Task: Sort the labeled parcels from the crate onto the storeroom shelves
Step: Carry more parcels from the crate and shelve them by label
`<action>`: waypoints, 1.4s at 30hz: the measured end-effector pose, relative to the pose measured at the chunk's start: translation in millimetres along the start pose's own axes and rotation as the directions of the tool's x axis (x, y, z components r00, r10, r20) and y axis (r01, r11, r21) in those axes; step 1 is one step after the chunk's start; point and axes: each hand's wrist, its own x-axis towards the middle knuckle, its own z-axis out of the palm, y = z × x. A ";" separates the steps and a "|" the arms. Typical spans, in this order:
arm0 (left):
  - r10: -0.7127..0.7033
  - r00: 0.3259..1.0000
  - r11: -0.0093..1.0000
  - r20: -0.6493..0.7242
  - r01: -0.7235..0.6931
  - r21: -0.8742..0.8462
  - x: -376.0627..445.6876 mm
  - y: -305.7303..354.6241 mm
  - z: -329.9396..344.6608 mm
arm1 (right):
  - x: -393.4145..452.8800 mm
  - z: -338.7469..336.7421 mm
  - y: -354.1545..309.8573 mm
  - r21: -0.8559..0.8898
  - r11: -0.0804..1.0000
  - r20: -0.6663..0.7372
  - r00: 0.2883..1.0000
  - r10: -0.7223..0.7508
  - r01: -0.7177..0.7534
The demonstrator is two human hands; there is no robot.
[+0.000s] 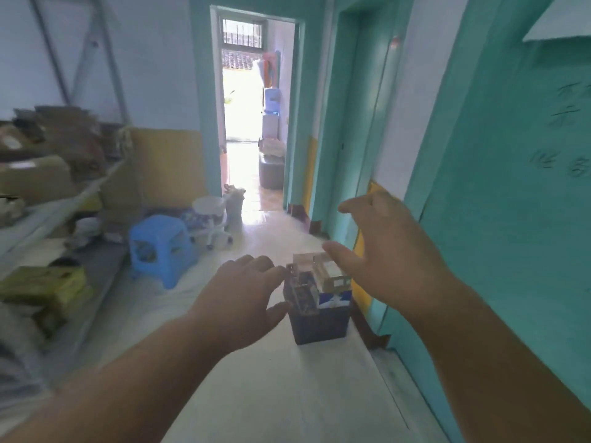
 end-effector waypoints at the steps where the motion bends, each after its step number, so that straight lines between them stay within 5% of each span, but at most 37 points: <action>1: -0.020 1.000 1.000 0.006 0.020 0.012 15.7 -19.2 5.5 | 26.2 17.6 1.1 0.021 1.000 -0.005 1.000 0.000 0.000; 6: -0.100 0.994 0.994 0.049 0.102 -0.030 91.7 -121.5 56.0 | 141.1 117.7 9.5 0.089 0.996 -0.039 0.999 0.013 -0.010; 13: 0.048 0.989 0.996 0.142 -0.036 -0.085 260.2 -223.6 119.2 | 267.7 209.1 52.0 0.122 0.977 -0.051 0.982 0.181 -0.173; 21: 0.269 0.934 0.955 0.235 -0.228 -0.188 454.6 -250.0 209.7 | 366.9 289.4 151.2 0.036 0.927 -0.056 0.925 0.375 -0.373; 33: 0.366 0.852 0.924 0.376 -0.284 -0.257 697.2 -309.1 336.1 | 539.5 425.8 295.2 -0.008 0.859 -0.027 0.858 0.512 -0.513; 42: 0.545 0.686 0.838 0.483 -0.455 -0.300 841.8 -313.9 484.1 | 587.6 544.2 380.5 -0.087 0.711 -0.049 0.716 0.697 -0.698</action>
